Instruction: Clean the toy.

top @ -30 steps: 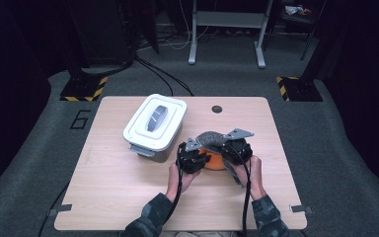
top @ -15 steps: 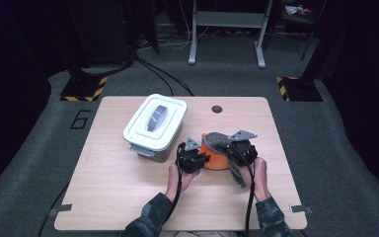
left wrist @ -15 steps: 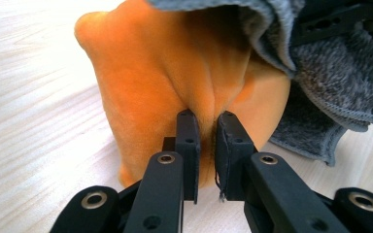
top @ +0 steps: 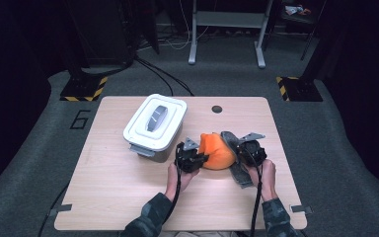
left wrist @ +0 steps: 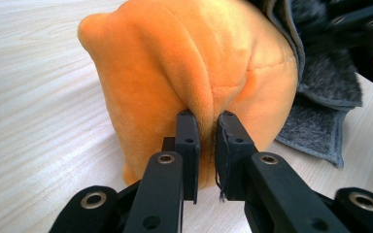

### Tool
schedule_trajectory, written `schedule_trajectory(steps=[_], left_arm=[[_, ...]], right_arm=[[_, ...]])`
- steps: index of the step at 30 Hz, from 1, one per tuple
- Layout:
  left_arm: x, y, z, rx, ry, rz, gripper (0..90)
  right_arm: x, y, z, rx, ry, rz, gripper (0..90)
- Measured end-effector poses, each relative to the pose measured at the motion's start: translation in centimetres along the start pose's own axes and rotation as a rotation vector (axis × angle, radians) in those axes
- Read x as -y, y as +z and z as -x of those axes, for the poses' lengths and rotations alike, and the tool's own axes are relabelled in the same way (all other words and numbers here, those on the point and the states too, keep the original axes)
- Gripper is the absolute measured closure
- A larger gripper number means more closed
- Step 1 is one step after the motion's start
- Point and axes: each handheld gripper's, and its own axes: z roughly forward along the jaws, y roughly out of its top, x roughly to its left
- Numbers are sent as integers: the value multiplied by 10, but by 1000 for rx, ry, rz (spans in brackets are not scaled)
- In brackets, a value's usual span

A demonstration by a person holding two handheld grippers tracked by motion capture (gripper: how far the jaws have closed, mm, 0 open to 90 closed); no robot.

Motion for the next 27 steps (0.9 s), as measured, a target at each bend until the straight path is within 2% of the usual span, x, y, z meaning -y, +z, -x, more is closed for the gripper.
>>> schedule_trajectory(steps=[2,6,11,15,19,21,22,27], left_arm=[[0,0,0,-1,-1,1,809],[1,-1,0,6,6,12,805],[0,-1,2,7,13,13,804],[0,-2,2,10,21,9,804],[0,-2,3,16,25,14,801],[0,-2,3,18,24,13,801],[0,-2,2,17,25,12,801],[1,-2,2,19,23,12,799]], right_arm=[[3,3,4,-20,31,8,811],[2,-10,5,-27,38,59,812],[-12,-35,-6,-55,-17,149,812],[-25,-44,-23,-101,-67,179,811],[-33,-40,-41,-117,-104,173,810],[-35,-35,-46,-111,-135,159,809],[-35,-32,-48,-108,-135,152,809],[-32,-29,-45,-99,-117,140,811]])
